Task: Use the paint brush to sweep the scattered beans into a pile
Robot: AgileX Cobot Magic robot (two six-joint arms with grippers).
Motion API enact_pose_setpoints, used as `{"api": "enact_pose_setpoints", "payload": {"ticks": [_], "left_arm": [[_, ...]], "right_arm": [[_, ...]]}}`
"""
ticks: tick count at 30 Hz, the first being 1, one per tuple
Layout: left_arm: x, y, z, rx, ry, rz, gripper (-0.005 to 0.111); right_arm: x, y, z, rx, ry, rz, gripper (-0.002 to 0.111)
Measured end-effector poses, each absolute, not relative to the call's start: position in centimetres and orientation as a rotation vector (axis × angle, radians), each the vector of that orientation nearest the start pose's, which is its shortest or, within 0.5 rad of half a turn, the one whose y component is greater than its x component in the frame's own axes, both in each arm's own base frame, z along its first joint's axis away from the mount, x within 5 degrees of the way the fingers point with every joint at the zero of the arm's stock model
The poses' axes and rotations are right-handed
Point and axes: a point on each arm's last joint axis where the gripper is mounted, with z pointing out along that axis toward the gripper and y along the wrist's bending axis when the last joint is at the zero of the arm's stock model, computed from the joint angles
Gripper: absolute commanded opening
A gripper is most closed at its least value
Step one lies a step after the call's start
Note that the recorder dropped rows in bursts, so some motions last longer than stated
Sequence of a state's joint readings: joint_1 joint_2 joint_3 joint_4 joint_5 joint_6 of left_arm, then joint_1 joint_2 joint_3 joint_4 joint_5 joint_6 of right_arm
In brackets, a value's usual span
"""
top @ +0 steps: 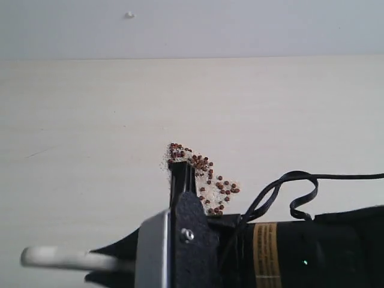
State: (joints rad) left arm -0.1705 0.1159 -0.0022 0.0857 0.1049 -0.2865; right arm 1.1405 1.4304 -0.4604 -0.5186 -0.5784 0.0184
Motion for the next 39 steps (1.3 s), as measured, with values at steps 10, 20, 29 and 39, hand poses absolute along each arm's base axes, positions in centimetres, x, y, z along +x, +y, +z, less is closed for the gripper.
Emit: {"api": "enact_pose_setpoints", "payload": {"ticks": [10,20,29,39], "left_arm": [[6.5,-1.0,19.7,-0.033,1.709,-0.269,0.000],[6.5,-1.0,19.7,-0.033,1.709,-0.269,0.000],[6.5,-1.0,19.7,-0.033,1.709,-0.269,0.000],[6.5,-1.0,19.7,-0.033,1.709,-0.269,0.000]], "right_arm": [[12.1,20.5,19.3,-1.286,1.224,0.966,0.000],[18.2,16.8,13.0,-1.095,1.545,0.939,0.000],[21.4,17.5,11.5,-1.122,1.542,1.009,0.000],[25.3,20.0,11.3,-1.196,1.467,1.102,0.000]]}}
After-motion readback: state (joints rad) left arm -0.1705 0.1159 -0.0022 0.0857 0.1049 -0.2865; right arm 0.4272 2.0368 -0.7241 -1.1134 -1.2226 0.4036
